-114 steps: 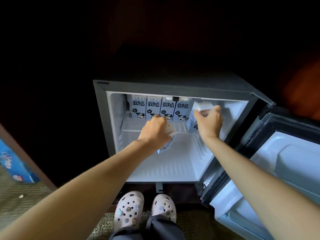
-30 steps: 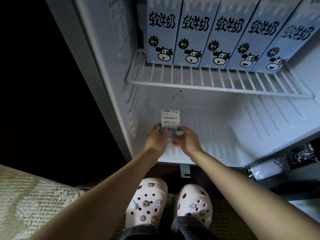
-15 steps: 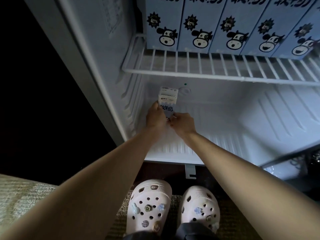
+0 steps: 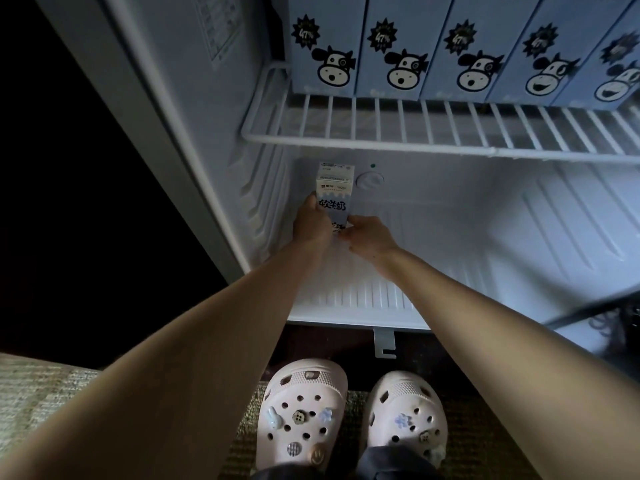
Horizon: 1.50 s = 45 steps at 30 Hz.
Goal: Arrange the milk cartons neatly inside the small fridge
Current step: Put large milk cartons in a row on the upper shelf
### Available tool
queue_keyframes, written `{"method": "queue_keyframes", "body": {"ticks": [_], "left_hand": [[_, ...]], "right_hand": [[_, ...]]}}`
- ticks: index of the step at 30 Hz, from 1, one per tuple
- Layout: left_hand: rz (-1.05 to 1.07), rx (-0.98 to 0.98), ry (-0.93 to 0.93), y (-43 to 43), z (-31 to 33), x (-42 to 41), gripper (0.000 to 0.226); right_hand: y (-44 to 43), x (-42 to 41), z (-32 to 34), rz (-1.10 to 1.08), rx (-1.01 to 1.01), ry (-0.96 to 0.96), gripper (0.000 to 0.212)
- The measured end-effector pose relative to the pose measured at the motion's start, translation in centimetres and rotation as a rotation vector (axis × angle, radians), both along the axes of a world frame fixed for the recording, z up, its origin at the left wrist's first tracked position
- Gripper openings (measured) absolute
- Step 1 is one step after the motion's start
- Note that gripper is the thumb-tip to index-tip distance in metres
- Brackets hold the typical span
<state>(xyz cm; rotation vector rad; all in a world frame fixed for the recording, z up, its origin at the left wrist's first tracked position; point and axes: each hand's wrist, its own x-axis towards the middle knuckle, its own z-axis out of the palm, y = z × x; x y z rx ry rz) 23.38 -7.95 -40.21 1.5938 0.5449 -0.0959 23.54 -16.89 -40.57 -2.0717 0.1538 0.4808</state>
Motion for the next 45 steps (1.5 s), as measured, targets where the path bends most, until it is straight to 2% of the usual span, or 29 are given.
{"method": "queue_keyframes", "body": {"ticks": [18, 27, 33, 38, 42, 43, 45], "left_hand": [[0.061, -0.104, -0.003, -0.4, -0.1, -0.3, 0.052], [0.008, -0.046, 0.033, 0.0, 0.3, -0.4, 0.051], [-0.016, 0.021, 0.065, 0.0, 0.8, -0.6, 0.052], [-0.018, 0.127, 0.142, 0.0, 2.9, -2.8, 0.036], [-0.099, 0.261, 0.163, 0.2, 7.6, -7.0, 0.034], [-0.125, 0.351, 0.187, 0.3, 9.3, -8.5, 0.034], [-0.057, 0.343, 0.176, 0.6, 12.0, -11.5, 0.034]], "right_hand": [[-0.5, -0.1, 0.9, -0.02, 0.012, 0.045, 0.039], [0.0, -0.7, 1.3, -0.046, -0.006, 0.056, 0.032], [-0.1, -1.2, 1.3, -0.028, -0.044, 0.013, 0.041], [-0.5, -2.8, 3.6, -0.051, -0.193, -0.046, 0.034], [-1.0, -6.8, 7.5, -0.073, -0.133, -0.13, 0.029], [-1.0, -8.0, 8.6, -0.079, -0.12, -0.151, 0.028], [-1.0, -10.8, 11.1, -0.095, -0.127, -0.21, 0.028]]}}
